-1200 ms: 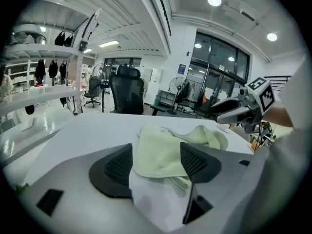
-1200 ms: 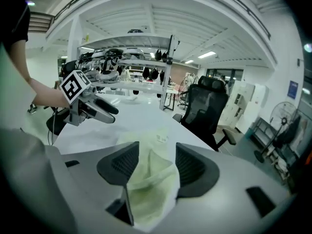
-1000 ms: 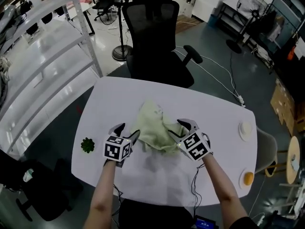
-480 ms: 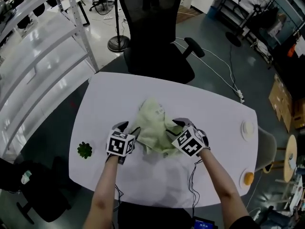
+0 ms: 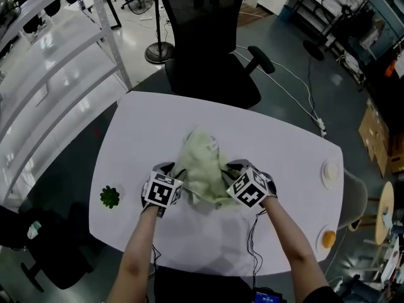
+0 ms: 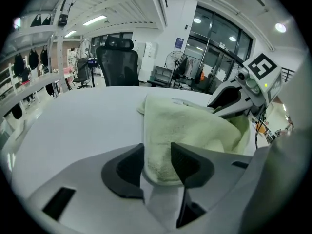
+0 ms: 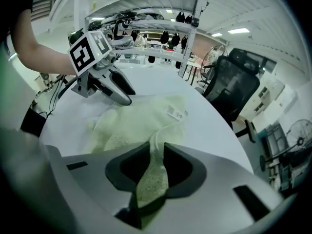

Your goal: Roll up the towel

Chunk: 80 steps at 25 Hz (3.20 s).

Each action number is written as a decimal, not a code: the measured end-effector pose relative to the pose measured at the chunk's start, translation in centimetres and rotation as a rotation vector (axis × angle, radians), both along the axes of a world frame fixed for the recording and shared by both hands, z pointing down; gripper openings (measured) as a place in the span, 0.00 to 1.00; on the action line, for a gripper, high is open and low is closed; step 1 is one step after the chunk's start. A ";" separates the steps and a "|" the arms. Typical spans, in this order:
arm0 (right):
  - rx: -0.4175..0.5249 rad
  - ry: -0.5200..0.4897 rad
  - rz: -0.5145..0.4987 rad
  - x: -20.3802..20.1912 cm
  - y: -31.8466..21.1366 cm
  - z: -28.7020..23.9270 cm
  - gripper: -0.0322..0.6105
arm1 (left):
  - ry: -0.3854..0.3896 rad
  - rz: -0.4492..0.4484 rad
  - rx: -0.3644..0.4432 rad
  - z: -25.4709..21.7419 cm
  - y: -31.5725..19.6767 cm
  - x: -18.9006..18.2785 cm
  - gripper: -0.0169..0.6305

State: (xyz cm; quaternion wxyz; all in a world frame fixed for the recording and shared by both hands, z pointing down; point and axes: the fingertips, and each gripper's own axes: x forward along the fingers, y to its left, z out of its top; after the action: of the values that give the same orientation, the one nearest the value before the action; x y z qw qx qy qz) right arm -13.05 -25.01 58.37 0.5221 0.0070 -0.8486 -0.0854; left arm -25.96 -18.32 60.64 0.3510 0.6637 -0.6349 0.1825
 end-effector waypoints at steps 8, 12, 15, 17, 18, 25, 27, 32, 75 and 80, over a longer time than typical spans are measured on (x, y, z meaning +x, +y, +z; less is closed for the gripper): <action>0.016 -0.045 0.037 1.3 -0.8 -1.1 0.11 | -0.037 0.006 -0.036 -0.6 0.2 0.7 0.11; 0.028 -0.079 0.073 2.3 -1.6 -2.2 0.11 | -0.083 0.016 -0.037 -1.6 0.5 1.2 0.10; 0.044 -0.099 0.097 3.3 -2.3 -3.0 0.11 | -0.105 0.003 -0.022 -2.7 0.6 1.2 0.09; 0.059 -0.110 0.110 4.1 -2.6 -3.6 0.10 | -0.126 -0.003 -0.008 -3.7 0.9 1.1 0.09; 0.066 -0.116 0.118 4.4 -2.8 -4.0 0.10 | -0.136 -0.007 -0.001 -4.2 0.9 1.1 0.09; 0.100 -0.160 0.174 7.3 -3.6 -6.3 0.10 | -0.165 -0.053 0.072 -8.1 1.3 1.4 0.09; 0.108 -0.175 0.189 8.1 -3.7 -7.0 0.10 | -0.174 -0.061 0.091 -9.1 1.5 1.6 0.09; 0.133 -0.221 0.224 10.3 -3.4 -9.2 0.10 | -0.195 -0.070 0.131 -11.2 2.5 2.6 0.09; 0.012 -0.125 0.488 25.9 7.8 -2.3 0.26 | -0.236 -0.192 -0.030 -7.3 16.7 1.7 0.09; 0.003 -0.164 0.498 25.0 5.5 -4.6 0.44 | -0.213 -0.230 -0.113 -4.7 20.2 1.3 0.09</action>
State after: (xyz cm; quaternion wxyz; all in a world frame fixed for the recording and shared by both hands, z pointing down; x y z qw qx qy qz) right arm 11.96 -19.46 53.79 0.4564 0.2233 -0.8601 0.0450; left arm -24.70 1.84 55.92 0.3369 0.5427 -0.7291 0.2458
